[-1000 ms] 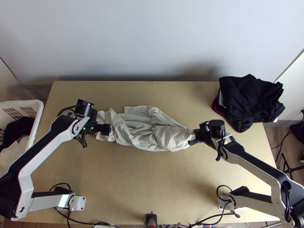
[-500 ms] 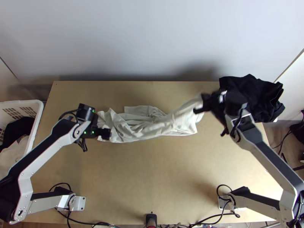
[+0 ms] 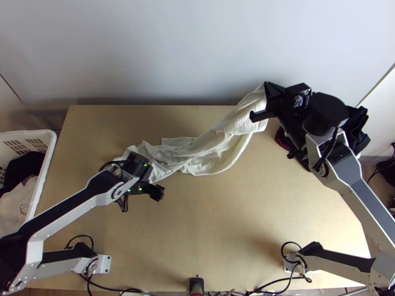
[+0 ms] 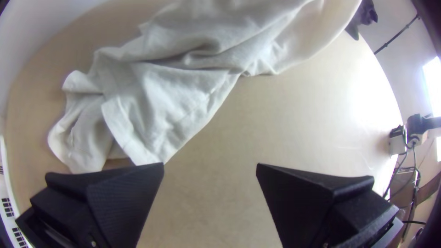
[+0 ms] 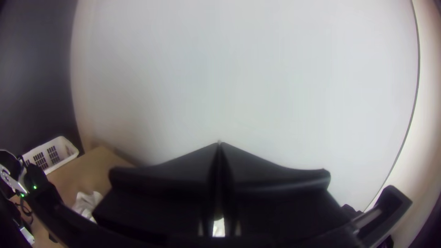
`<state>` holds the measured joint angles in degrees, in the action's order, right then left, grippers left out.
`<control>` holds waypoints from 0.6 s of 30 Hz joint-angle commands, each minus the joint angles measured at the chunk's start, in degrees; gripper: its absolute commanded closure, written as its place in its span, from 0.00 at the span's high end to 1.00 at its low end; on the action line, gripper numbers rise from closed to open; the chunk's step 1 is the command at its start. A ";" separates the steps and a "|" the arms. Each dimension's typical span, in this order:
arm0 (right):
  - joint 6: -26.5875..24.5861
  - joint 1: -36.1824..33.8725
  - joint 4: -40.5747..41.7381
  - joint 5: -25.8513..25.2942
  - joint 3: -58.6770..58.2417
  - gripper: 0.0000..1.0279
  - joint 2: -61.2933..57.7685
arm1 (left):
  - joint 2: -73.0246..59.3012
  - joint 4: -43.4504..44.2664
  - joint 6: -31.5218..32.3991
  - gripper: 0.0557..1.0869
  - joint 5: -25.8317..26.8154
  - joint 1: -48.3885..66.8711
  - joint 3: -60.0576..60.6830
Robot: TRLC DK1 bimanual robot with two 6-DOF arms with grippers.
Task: Fold the t-shirt
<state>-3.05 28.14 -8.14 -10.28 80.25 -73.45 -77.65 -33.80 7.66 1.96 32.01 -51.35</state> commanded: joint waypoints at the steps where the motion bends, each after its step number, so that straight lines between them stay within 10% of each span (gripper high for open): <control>1: -0.20 2.88 -2.23 -1.58 6.32 0.03 -0.47 | -6.38 7.43 -0.28 0.95 -3.45 1.92 -1.56; 18: 0.32 3.32 -6.18 -1.67 6.68 0.03 0.24 | -10.33 12.71 -6.17 0.95 -9.34 -10.30 -1.65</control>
<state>-2.83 31.31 -13.87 -11.84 86.91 -73.19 -88.20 -20.84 2.94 -5.89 23.44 -54.61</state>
